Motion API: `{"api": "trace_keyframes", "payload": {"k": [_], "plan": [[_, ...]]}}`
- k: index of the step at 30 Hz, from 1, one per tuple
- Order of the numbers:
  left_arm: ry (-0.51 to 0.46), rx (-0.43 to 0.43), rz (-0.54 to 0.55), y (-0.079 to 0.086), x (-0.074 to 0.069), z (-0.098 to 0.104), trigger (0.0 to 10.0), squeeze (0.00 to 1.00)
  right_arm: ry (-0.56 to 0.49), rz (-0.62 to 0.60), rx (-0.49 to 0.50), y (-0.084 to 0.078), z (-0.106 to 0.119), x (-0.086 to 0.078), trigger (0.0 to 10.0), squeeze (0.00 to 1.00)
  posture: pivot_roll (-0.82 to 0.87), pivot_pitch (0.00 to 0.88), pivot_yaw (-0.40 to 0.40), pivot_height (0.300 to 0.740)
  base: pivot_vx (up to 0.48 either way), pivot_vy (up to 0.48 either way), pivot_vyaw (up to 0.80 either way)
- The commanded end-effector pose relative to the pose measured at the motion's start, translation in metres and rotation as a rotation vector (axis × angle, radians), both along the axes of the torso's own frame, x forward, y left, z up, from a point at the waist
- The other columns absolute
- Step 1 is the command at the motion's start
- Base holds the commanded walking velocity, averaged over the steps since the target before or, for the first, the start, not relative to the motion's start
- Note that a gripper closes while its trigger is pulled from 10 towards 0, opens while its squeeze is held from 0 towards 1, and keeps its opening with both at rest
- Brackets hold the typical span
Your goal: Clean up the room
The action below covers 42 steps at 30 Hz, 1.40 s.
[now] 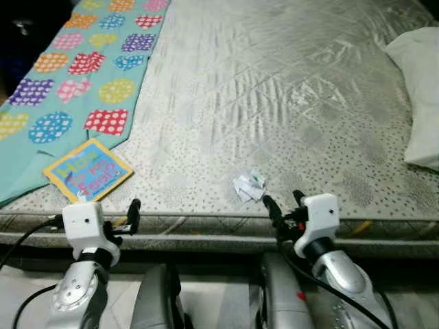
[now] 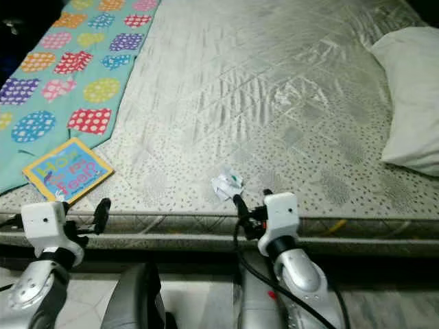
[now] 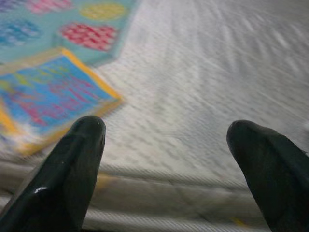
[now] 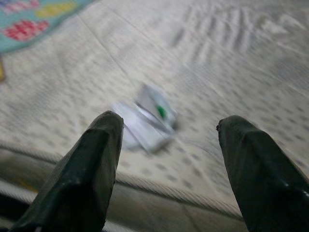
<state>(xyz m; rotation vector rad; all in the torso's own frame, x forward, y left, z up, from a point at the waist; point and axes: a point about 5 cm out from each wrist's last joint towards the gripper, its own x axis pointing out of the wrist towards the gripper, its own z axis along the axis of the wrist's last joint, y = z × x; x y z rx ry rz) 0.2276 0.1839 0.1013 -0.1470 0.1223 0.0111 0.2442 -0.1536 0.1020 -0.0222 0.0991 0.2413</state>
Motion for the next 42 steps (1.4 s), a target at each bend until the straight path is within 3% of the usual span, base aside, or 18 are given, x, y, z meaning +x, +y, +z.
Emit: {"api": "trace_keyframes", "payload": {"k": [1,20,25,31,37,42], "plan": [[0.035,0.028,0.037,0.011,-0.005,-0.006,10.0,0.0,0.013,0.014,0.022,0.006,-0.003,-0.003,10.0,0.0,-0.07,0.179,0.059,0.53,0.0,0.0,0.0],[0.046,0.016,0.026,0.008,-0.004,-0.009,10.0,0.0,0.038,0.049,0.025,0.008,-0.007,-0.004,10.0,0.0,-0.07,0.172,0.057,0.53,0.0,0.0,0.0],[0.05,0.012,0.023,0.006,-0.004,-0.009,10.0,0.0,0.06,0.076,-0.019,0.016,-0.006,0.003,10.0,0.0,-0.07,0.18,0.055,0.53,0.0,0.0,0.0],[0.06,-0.002,0.017,0.002,-0.007,-0.009,10.0,0.0,0.144,0.099,0.009,0.048,-0.013,0.021,10.0,0.0,-0.06,0.2,0.051,0.53,0.0,0.0,0.0],[0.07,-0.016,0.007,-0.002,-0.009,-0.01,10.0,0.0,0.15,0.125,0.001,0.065,-0.019,0.032,10.0,0.0,-0.05,0.214,0.048,0.53,0.0,0.0,0.0],[0.066,-0.025,0.002,-0.007,-0.007,-0.008,10.0,0.0,0.158,0.075,0.016,0.073,-0.024,0.05,10.0,0.0,-0.03,0.23,0.044,0.53,0.0,0.0,0.0]]}}
